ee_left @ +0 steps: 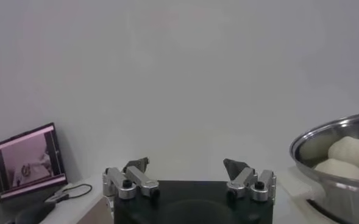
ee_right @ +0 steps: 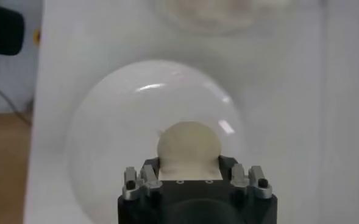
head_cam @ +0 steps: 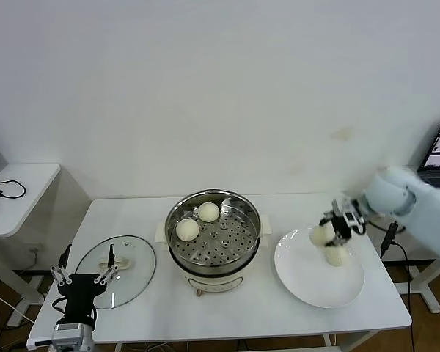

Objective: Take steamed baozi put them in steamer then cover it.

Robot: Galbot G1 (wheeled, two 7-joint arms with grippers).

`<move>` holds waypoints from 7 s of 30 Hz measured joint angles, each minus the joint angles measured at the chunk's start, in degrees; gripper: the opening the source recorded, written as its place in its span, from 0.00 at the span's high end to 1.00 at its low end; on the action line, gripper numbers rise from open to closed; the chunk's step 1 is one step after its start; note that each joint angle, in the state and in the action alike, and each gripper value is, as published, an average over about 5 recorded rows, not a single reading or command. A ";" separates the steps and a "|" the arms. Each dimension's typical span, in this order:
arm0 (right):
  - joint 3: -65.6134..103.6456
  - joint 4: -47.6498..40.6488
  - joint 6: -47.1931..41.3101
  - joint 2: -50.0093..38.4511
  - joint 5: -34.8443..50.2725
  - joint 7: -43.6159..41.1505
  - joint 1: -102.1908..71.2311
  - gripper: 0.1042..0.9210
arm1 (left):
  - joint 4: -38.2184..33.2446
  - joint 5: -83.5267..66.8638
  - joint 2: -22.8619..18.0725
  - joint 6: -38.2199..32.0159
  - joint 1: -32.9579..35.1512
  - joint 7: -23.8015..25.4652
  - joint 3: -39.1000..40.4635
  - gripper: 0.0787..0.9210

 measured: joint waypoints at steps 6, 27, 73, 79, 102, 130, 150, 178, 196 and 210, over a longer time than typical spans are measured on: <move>-4.71 -0.02 -0.70 5.88 3.96 1.16 8.39 0.38 | 0.02 -0.17 0.06 0.00 0.01 -0.07 -0.41 0.12; -15.49 -3.86 8.89 28.15 6.58 7.69 11.89 0.38 | -0.69 -0.06 -0.97 0.14 0.34 -0.15 -1.81 0.12; -19.52 -2.02 27.94 34.88 -7.48 6.48 11.40 0.12 | -1.12 0.03 -2.01 -0.05 0.16 -0.50 -1.48 0.12; -17.79 -1.34 26.38 30.47 -6.32 6.42 13.34 0.12 | -0.86 -0.03 -1.43 -0.03 -0.09 -0.47 -1.49 0.12; -7.55 4.25 0.85 0.63 -1.71 4.92 3.12 0.12 | -0.81 -0.17 1.13 0.04 -0.30 0.23 -0.57 0.12; 16.60 -13.68 3.84 0.42 -16.52 3.05 -27.11 0.12 | -0.51 0.19 0.56 0.16 0.88 0.26 -1.45 0.12; 19.47 -21.36 5.04 6.89 -20.84 3.75 -30.46 0.26 | 0.29 0.30 0.18 0.14 0.69 0.19 -1.59 0.12; 9.16 -11.43 0.92 2.86 -11.29 1.50 -13.15 0.39 | -0.12 0.36 -0.07 0.17 0.36 0.26 -0.56 0.12; -7.54 -0.43 -10.70 12.57 12.87 7.95 10.22 0.37 | -0.72 0.25 -0.10 0.95 -0.14 0.39 0.12 0.12; -10.29 -2.23 -18.82 23.37 23.15 16.45 6.81 0.37 | -0.66 -0.14 -0.09 1.34 -0.85 0.42 -0.37 0.12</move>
